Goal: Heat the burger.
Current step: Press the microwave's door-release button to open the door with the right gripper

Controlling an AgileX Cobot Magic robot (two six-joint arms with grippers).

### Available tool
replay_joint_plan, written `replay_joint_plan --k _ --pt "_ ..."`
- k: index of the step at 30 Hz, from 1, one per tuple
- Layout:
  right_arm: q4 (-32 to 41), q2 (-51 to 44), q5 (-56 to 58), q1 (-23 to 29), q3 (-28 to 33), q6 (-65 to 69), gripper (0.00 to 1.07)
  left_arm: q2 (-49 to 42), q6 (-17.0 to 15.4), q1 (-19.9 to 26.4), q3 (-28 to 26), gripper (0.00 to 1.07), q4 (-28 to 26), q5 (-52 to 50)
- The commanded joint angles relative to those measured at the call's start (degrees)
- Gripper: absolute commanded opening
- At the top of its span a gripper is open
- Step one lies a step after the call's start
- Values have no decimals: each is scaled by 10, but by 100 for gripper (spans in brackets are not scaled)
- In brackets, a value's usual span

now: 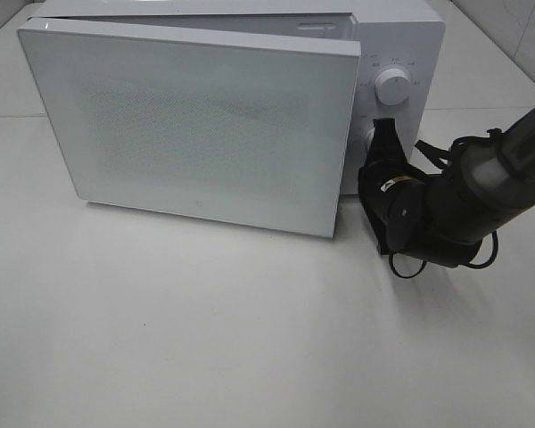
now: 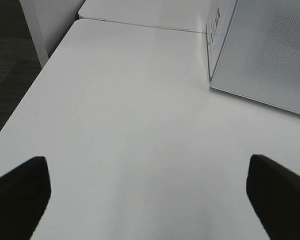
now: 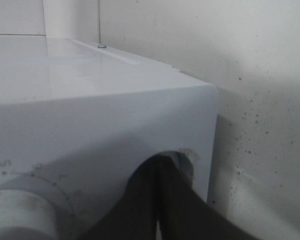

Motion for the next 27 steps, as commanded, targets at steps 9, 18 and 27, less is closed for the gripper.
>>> replay_joint_plan --k 9,18,27 --pt "-54 -12 -151 -18 -56 -13 0 -12 -2 -4 0 101 -2 -7" --pt "-75 -21 -96 -18 -50 -12 0 -12 -2 -4 0 101 -2 -7" --pt "-79 -47 -53 -18 -7 -8 0 -12 -2 -4 0 101 -2 -7"
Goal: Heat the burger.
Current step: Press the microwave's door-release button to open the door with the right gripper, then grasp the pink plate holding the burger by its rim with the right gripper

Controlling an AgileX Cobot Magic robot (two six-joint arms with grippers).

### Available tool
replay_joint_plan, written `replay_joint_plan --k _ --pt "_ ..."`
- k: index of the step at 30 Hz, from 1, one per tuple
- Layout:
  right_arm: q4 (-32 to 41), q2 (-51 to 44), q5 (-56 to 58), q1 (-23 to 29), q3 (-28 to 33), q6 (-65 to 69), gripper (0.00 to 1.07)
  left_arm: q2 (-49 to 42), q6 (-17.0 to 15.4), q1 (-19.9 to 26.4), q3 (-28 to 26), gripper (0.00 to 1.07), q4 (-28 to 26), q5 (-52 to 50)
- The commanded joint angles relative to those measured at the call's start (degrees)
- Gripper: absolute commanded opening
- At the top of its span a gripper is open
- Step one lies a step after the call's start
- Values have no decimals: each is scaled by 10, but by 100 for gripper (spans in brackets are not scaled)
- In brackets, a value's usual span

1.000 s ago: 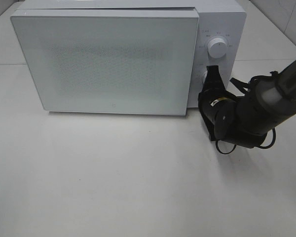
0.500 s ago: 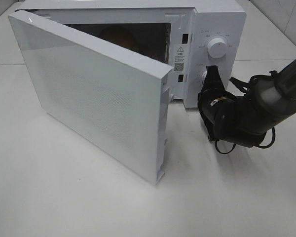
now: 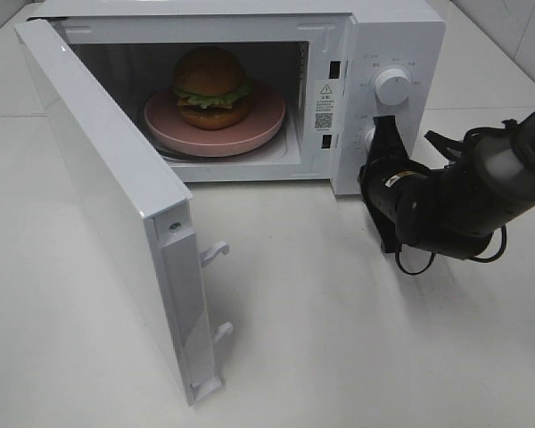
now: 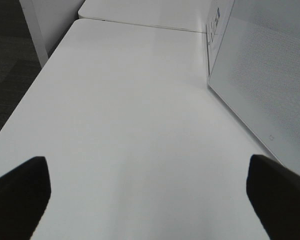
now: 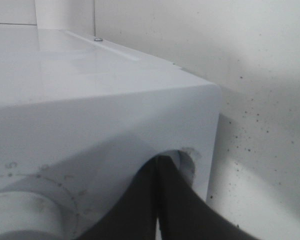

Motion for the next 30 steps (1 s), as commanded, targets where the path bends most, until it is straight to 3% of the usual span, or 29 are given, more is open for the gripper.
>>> replay_joint_plan --k 1,15,22,30 --pt "-49 -30 -83 -8 -12 -7 0 -12 -2 -4 0 101 -2 -7" --pt "-137 -89 -5 -8 66 -7 0 -12 -2 -4 0 101 -2 -7" --pt "-184 -158 112 -8 135 -23 0 -12 -2 -4 0 101 -2 -7" --pt "-250 -242 217 -8 164 -84 0 -12 -2 -4 0 101 -2 -7"
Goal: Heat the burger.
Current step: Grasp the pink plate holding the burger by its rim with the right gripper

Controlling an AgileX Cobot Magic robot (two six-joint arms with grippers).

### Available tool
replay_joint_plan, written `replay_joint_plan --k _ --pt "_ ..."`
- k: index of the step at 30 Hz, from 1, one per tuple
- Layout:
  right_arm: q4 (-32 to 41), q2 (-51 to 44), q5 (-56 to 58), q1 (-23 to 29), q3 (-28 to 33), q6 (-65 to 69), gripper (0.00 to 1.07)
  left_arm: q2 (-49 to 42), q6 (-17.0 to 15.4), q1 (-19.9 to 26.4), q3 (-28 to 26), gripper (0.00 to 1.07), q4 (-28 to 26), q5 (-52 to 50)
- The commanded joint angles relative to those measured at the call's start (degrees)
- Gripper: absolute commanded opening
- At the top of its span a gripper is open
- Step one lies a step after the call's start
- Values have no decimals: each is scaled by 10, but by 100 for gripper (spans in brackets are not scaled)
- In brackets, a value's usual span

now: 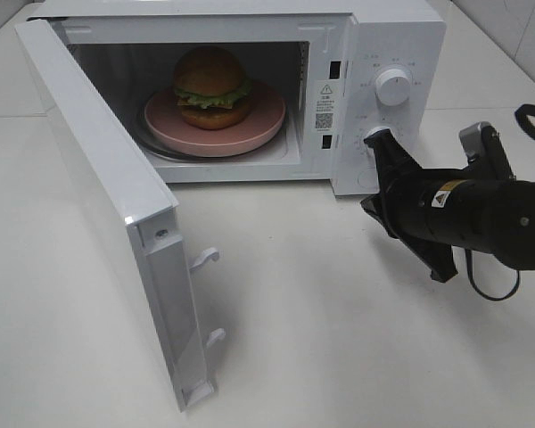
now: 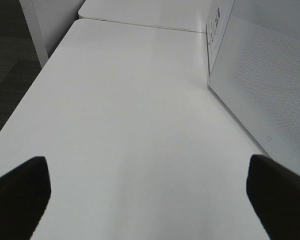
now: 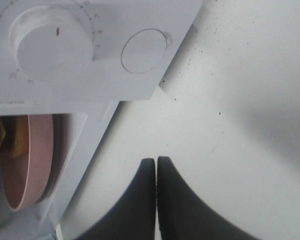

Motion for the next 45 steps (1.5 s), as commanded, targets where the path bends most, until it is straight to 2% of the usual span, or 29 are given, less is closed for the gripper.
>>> replay_joint_plan --k 1,5,11,24,33,40,45 --pt "-30 -34 40 -2 3 -29 0 -12 -2 -4 0 101 -2 -7" --pt "-78 -88 111 -2 3 -65 1 -12 -2 -4 0 101 -2 -7" --pt "-111 -146 191 -2 3 -156 2 -12 -2 -4 0 101 -2 -7" --pt "-107 -219 373 -2 0 -386 2 -12 -2 -4 0 101 -2 -7" --pt "-107 -233 547 -2 -58 -543 4 -12 -2 -4 0 101 -2 -7" --pt "-107 -233 612 -2 -101 -654 5 -12 -2 -4 0 101 -2 -7" --pt "-110 -233 641 -2 -131 -830 8 -12 -2 -4 0 101 -2 -7"
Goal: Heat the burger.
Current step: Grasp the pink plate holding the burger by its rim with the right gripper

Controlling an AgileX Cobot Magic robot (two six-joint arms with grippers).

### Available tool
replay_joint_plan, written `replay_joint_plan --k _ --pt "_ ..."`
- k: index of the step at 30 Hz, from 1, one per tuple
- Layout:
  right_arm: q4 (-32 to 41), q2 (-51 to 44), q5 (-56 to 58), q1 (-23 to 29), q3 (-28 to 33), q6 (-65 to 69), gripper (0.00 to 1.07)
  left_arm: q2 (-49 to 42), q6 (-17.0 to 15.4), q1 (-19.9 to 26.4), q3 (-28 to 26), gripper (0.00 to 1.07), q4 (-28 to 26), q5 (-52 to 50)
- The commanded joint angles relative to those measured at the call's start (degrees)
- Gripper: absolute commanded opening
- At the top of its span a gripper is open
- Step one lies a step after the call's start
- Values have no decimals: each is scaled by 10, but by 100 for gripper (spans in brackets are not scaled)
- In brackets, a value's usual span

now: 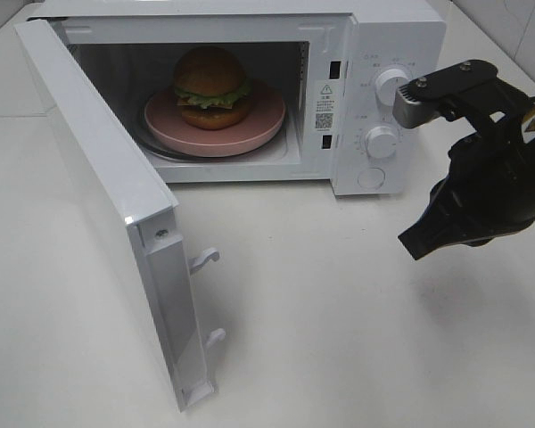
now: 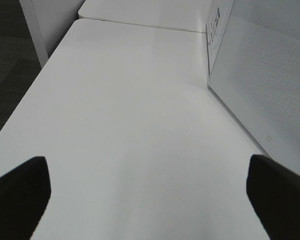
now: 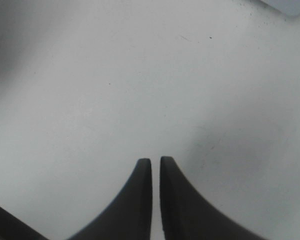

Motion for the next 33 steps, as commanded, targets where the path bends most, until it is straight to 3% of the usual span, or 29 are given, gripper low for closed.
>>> replay_joint_plan --k 1,10,15,17,18,20,21,23,25,31,33 --pt "-3 -3 13 -2 -13 -87 8 -12 -2 -4 0 101 -2 -7" --pt "-6 -3 3 -2 -21 -362 20 -12 -2 -4 0 101 -2 -7" --pt "-3 -3 -1 -2 -21 -391 30 -12 -2 -4 0 101 -2 -7" --pt "0 -3 -8 -2 -21 -356 47 -12 -2 -4 0 101 -2 -7" --pt "0 -3 -8 -2 -21 -356 47 -12 -2 -4 0 101 -2 -7" --pt "-13 -3 -5 -2 -21 -328 71 -12 -2 -4 0 101 -2 -7" --pt "-13 -3 -5 -2 -21 -328 71 -12 -2 -4 0 101 -2 -7" --pt "-47 -2 -5 -2 -21 -320 98 -12 -2 -4 0 101 -2 -7" --pt "-60 5 -5 -2 -21 -319 101 -12 -2 -4 0 101 -2 -7" --pt "-61 19 -5 -2 -23 -319 100 -12 -2 -4 0 101 -2 -7" --pt "-76 40 7 15 -49 -318 98 -12 -2 -4 0 101 -2 -7"
